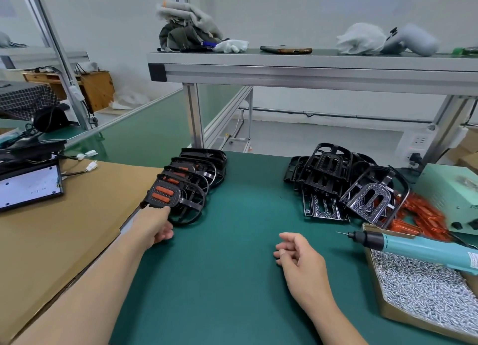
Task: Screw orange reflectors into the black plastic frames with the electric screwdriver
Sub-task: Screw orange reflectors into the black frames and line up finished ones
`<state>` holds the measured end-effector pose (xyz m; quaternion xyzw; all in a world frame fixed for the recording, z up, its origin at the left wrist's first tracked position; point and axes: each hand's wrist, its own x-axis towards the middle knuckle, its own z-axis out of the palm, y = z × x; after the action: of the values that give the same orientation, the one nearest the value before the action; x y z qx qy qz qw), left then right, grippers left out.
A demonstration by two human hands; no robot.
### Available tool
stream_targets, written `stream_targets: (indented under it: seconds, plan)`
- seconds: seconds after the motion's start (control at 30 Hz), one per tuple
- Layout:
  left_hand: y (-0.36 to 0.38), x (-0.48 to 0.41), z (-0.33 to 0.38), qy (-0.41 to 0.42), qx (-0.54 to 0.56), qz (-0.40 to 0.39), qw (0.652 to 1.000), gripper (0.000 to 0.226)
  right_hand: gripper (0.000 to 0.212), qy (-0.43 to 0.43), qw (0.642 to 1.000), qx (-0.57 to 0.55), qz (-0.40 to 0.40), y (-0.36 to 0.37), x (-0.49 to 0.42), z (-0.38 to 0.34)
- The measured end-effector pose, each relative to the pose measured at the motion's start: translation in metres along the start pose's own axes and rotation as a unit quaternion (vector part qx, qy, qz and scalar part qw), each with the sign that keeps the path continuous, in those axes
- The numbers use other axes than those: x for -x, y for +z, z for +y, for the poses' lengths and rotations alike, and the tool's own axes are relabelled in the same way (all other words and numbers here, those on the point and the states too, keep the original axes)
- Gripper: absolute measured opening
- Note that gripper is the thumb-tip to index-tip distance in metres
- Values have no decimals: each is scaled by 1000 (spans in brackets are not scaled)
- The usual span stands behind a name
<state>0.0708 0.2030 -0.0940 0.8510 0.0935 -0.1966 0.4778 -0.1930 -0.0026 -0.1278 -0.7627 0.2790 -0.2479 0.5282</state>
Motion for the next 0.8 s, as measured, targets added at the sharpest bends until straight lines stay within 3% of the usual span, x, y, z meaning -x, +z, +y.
stream_targets:
  seconds: [0.27,0.8]
  plan:
    - [6,14,6,9,-57,-46,997,37,35,2,1000,0,1,0,0,0]
    - [9,5,-8,22,-62,-59,996,60,40,2,1000,-25,14,-1,5,-8]
